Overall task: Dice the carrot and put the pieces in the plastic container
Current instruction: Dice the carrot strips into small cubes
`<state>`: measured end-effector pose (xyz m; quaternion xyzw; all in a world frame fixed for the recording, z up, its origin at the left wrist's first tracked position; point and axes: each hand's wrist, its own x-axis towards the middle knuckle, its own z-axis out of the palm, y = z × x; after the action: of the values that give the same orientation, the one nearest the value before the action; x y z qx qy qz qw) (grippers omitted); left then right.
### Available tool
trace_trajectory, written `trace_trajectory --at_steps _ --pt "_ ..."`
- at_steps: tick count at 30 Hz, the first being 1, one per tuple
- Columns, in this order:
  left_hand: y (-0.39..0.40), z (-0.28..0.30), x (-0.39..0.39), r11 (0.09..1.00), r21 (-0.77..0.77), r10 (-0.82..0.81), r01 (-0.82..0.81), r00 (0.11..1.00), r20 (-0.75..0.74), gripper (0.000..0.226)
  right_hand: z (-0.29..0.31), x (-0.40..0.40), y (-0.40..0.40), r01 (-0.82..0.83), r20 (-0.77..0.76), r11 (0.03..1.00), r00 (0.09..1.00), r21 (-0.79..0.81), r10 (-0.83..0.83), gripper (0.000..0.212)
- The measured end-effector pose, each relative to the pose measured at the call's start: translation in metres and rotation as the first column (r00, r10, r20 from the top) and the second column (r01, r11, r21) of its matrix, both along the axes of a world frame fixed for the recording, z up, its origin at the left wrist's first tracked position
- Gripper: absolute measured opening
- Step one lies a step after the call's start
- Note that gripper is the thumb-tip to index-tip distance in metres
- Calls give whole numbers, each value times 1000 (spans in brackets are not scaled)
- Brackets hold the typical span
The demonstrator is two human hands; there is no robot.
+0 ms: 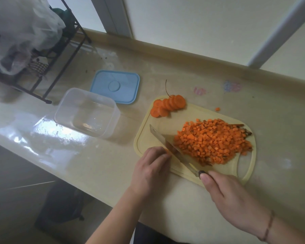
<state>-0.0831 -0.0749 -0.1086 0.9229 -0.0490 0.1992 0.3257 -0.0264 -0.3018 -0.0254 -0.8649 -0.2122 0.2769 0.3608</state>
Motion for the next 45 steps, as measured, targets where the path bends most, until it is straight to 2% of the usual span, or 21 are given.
trace_trajectory --at_steps 9,14,19,23,26,32,41,45 --pt "5 -4 -1 999 -17 -41 41 999 -4 18 0 -7 -8 -30 5 999 1000 -31 30 55" --pt "5 -5 -1 998 -49 -50 49 999 -20 29 -12 -4 8 -72 39 995 996 -70 75 55" --pt "5 -5 0 998 -41 -53 52 999 -10 27 -12 6 14 -61 50 997 997 -55 64 56" --pt "5 -3 1 999 -27 -31 32 999 20 15 -12 7 -1 32 56 998 998 -53 -29 61" --pt "4 1 -1 999 -50 -9 10 1000 21 10 -7 4 2 39 7 999 999 -34 -39 62" --pt "6 1 -16 991 -125 53 -51 999 12 10 4 -6 5 3 14 1000 1000 0 -3 53" --pt "4 -2 -12 997 -48 62 -62 998 -7 22 -1 -9 0 -44 9 998 999 -38 44 58" --pt "0 -1 -10 995 -49 88 -87 996 14 22 -8 -10 1 -58 56 996 996 -70 62 59"
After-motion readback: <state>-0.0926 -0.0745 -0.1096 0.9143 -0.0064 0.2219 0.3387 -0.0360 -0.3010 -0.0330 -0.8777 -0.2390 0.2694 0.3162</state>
